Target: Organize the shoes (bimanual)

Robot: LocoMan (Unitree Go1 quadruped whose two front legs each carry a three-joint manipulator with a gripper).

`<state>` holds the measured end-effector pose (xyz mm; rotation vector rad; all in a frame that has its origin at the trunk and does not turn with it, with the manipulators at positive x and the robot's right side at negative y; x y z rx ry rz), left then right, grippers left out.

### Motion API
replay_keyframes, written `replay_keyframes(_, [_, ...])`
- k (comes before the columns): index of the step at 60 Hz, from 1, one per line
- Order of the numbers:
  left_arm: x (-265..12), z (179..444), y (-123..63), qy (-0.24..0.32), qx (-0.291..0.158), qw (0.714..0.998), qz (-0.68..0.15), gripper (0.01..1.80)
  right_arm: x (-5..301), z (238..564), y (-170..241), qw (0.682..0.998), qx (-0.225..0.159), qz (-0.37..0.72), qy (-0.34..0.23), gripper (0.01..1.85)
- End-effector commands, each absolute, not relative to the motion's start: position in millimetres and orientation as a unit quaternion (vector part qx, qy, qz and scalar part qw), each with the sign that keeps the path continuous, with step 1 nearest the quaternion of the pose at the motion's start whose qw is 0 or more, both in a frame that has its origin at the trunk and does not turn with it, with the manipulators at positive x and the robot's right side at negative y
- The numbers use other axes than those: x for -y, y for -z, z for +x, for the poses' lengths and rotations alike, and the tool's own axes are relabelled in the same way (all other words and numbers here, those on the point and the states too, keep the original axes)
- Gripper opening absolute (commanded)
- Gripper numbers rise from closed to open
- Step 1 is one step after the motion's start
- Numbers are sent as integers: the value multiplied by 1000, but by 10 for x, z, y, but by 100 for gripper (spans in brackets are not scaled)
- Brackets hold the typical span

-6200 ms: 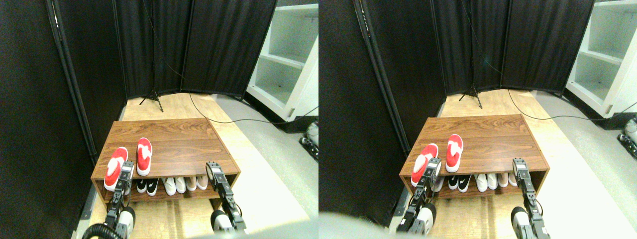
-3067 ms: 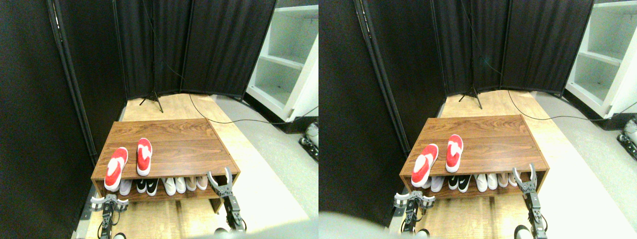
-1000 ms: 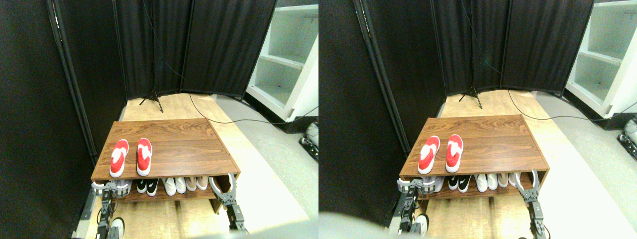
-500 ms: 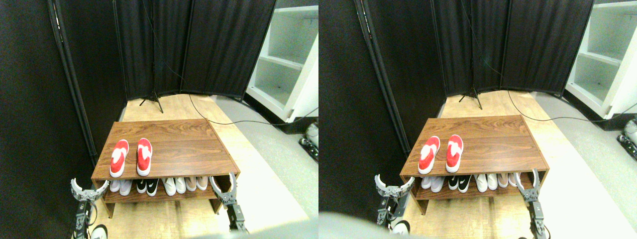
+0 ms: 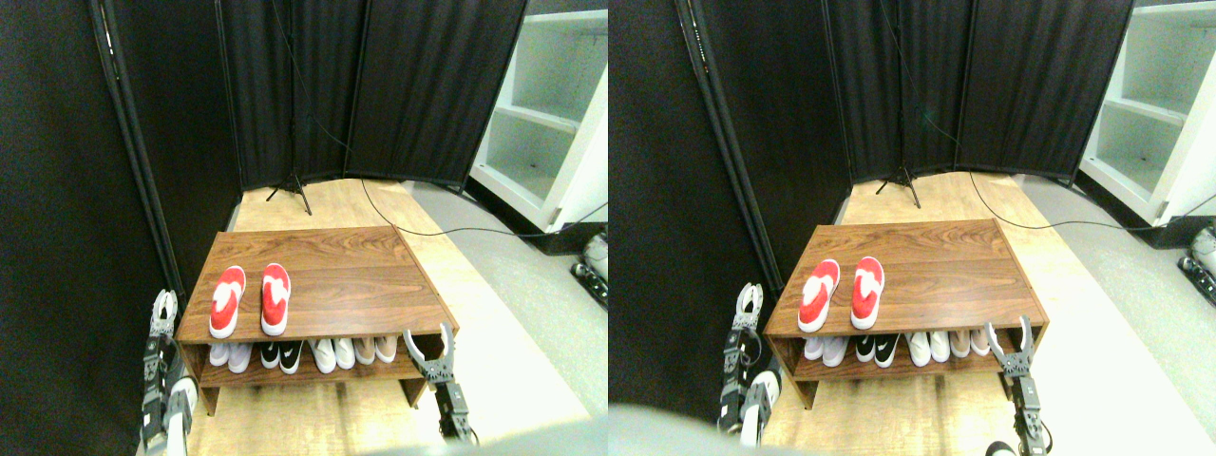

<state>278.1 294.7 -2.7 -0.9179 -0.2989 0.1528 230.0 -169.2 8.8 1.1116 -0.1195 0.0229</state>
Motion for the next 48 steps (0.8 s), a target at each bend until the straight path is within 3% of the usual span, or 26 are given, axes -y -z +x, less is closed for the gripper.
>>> replay_keyframes(1, [-3000,2917,46,-61,143,889,-431,1,1682,2323,-92,849,62,524,-19,48])
replay_keyframes(7, [-3009,3114,105,-66,134,889,-432,1,1681,2342,-80,845,65,530,-20,48])
replay_keyframes(25, [-2908,3354,307,-88,110,887,-441,1,1671,2362,-82,846,76,527,-11,44])
replay_keyframes(48, [-2711,3345,395,-102,87,875,-465,1,1659,2352,-95,852,94,515,-8,45])
